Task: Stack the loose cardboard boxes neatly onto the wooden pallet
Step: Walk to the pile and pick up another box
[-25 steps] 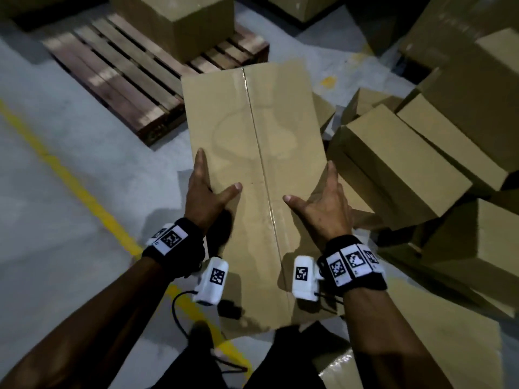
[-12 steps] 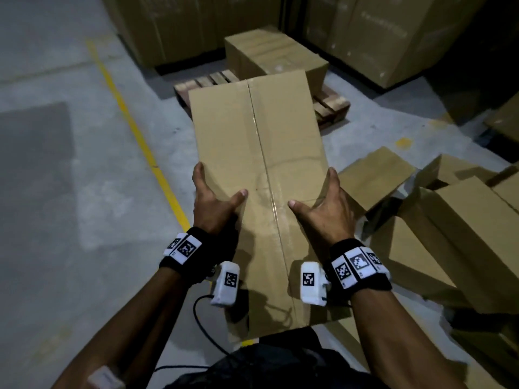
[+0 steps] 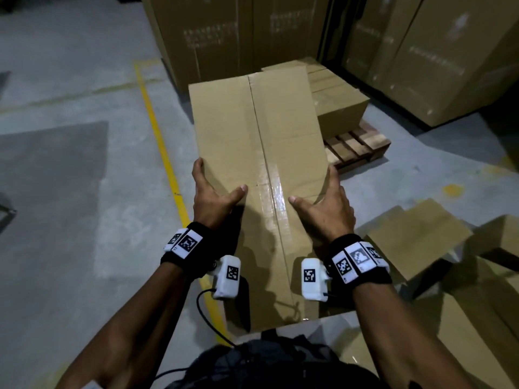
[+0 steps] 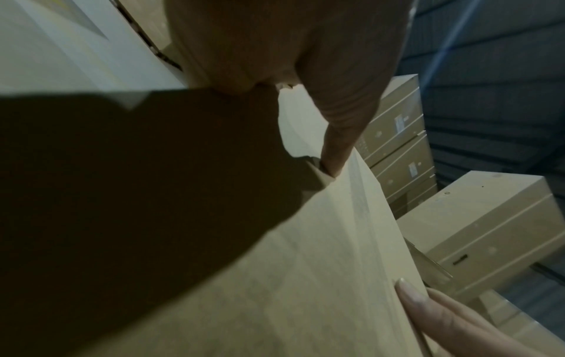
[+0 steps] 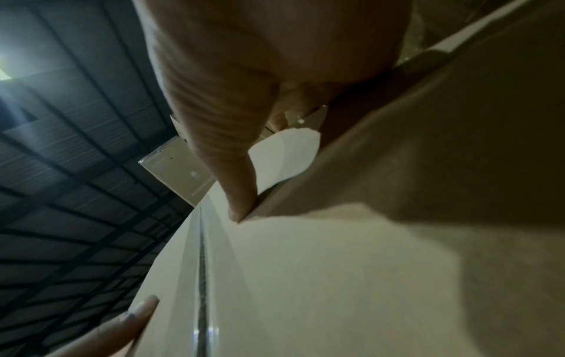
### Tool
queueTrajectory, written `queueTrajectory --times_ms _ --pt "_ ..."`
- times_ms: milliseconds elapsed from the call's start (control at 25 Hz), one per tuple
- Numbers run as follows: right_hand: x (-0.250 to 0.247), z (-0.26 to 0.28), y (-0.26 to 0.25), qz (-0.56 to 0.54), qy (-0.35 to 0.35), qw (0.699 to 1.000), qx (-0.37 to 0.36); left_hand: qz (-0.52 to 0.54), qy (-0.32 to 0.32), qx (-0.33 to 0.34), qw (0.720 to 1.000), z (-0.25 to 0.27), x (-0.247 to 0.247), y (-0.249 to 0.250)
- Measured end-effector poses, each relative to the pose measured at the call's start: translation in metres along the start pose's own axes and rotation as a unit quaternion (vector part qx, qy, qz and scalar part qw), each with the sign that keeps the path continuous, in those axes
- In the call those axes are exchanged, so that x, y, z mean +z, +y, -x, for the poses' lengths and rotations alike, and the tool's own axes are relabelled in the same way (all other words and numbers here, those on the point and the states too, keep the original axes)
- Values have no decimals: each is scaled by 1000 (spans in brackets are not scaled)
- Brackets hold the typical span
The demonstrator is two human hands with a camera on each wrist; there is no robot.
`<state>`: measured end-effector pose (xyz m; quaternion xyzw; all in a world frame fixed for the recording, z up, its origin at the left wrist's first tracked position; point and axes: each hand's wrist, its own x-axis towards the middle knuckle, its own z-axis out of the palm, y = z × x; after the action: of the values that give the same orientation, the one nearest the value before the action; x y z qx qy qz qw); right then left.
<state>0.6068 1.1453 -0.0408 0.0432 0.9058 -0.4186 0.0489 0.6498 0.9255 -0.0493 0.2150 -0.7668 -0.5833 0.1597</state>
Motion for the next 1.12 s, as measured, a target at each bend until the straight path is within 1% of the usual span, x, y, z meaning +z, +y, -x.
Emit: queueTrajectory --times_ms 160,320,400,480,600,720,800,920,1000,1120 --pt "4 -63 -29 5 10 1000 3 11 7 -5 1000 -71 18 11" --pt "25 -125 -45 13 24 999 19 15 -13 -3 1000 -151 36 1" --pt "41 -162 -53 17 39 999 29 29 -37 0 999 -202 46 -10" --pt "57 -197 -63 14 60 997 46 26 -68 17 997 -256 59 -16" --pt "76 -248 -84 6 107 990 90 18 -128 35 991 -337 79 -16" --pt "86 -281 -104 -1 144 981 131 18 -172 38 984 -399 98 -7" --pt "90 -304 -112 -5 164 974 158 20 -205 36 978 -434 115 0" --pt "90 -336 -115 -15 191 964 186 17 -250 42 967 -471 142 15" --pt "88 -357 -110 -19 198 960 197 21 -268 39 962 -492 163 17" --pt "85 -400 -95 -30 203 955 215 8 -291 24 956 -530 206 16"
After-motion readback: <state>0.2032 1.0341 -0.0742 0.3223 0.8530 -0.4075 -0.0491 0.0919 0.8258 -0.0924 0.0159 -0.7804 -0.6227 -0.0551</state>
